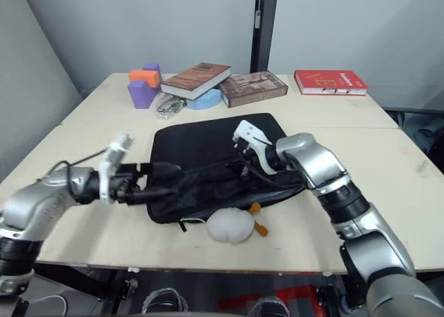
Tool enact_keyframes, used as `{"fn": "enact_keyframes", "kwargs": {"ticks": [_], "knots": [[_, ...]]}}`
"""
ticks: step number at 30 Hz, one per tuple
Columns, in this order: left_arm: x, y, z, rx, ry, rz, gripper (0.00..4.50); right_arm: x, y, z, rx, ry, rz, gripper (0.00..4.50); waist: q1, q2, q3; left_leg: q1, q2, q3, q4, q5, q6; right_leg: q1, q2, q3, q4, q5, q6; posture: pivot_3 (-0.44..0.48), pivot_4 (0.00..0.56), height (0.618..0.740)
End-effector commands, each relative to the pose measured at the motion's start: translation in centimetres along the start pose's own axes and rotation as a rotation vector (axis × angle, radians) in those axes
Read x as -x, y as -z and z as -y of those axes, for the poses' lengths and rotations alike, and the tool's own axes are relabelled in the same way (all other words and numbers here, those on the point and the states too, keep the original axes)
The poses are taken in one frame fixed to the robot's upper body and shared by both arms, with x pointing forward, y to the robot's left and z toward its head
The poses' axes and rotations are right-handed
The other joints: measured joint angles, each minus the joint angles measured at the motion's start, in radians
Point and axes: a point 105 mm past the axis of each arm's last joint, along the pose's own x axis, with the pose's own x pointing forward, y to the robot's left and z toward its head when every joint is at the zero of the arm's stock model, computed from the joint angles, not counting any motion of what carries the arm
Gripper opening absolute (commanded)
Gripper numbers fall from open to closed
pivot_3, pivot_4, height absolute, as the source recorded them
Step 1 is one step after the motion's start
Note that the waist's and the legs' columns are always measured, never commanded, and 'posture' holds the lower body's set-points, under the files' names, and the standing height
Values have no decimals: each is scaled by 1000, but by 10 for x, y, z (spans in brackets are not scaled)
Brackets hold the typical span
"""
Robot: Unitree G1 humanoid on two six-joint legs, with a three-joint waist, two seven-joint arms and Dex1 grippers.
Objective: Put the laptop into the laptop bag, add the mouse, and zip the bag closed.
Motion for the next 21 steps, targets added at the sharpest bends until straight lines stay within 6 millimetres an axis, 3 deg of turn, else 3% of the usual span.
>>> {"fn": "enact_keyframes", "kwargs": {"ticks": [1, 6, 7, 14, 18, 21], "knots": [[25, -17, -2, 40, -95, 76, 4422, 34, -31, -2, 58, 35, 125, 0, 1, 0, 0, -1, 0, 0, -1, 0, 0, -1, 0, 0, -1, 0, 0, 0, 150, 740], [68, -5, -5, 92, -255, 10, 4422, 101, -18, 5, 33, 144, 156, 0, 9, -2, 1, -1, 0, 1, -7, 0, -1, 0, 1, -1, -9, 0, 0, 0, 150, 740], [73, -2, -2, 111, -261, -8, 4460, 113, -11, 6, 17, 163, 150, 526, 13, -2, 2, -1, 0, 1, -8, 0, -1, 0, 1, -1, -10, 0, 0, 0, 150, 740], [97, 20, 9, 208, -297, -117, 4460, 179, 14, -3, -32, 236, 126, 2931, 13, -3, 3, 0, 0, 2, -8, 0, 0, 0, 0, -1, -10, 0, 0, 0, 150, 740], [99, 24, 8, 306, -308, -91, 4460, 202, 18, -5, -47, 279, 137, 4276, 11, -3, 3, 1, 0, 2, -6, 0, 1, 1, 0, 0, -7, 0, 0, 0, 150, 740], [88, 49, 7, 433, -301, -144, 4460, 211, 11, -13, -26, 271, 177, 4478, 11, -3, 3, 1, 0, 2, -4, -1, 1, 1, 0, 0, -6, 0, 0, 0, 150, 740]]}}
